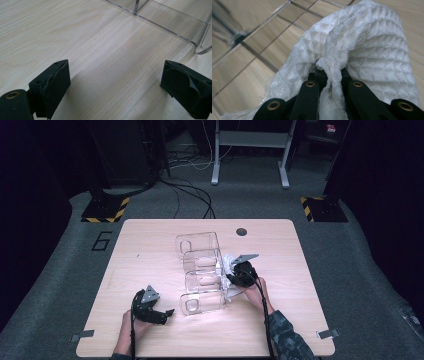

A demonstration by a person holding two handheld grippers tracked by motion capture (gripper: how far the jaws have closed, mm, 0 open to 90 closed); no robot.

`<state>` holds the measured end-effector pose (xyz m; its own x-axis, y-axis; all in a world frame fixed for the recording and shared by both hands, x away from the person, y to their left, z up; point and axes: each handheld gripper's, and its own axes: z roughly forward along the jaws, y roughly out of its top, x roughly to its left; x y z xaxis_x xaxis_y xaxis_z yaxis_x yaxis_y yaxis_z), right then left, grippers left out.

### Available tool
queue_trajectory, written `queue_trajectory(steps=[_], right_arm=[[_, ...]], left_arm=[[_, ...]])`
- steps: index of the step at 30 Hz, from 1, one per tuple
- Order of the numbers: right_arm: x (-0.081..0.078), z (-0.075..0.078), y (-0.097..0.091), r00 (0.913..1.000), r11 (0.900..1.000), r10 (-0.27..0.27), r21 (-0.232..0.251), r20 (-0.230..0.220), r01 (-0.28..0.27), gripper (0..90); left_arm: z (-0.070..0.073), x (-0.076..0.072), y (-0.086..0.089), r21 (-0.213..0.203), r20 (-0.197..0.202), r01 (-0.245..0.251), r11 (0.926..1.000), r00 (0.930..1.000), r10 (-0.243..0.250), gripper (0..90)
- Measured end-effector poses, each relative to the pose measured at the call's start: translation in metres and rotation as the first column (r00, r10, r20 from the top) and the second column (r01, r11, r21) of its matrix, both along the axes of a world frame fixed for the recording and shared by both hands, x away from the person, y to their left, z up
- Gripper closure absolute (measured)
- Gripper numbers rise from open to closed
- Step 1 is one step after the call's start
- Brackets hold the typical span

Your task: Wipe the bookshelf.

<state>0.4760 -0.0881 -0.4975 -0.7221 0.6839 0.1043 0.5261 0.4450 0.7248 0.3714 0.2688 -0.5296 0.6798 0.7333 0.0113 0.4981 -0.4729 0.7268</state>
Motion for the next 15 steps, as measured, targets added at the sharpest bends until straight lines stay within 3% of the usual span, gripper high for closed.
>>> queue_trajectory(steps=[15], right_arm=[[-0.044, 0.001, -0.012, 0.9991, 0.9991, 0.042, 0.005, -0.004, -0.042, 84.5]], left_arm=[[0.000, 0.000, 0.000, 0.000, 0.000, 0.000, 1.0000, 1.0000, 0.000, 8.7]])
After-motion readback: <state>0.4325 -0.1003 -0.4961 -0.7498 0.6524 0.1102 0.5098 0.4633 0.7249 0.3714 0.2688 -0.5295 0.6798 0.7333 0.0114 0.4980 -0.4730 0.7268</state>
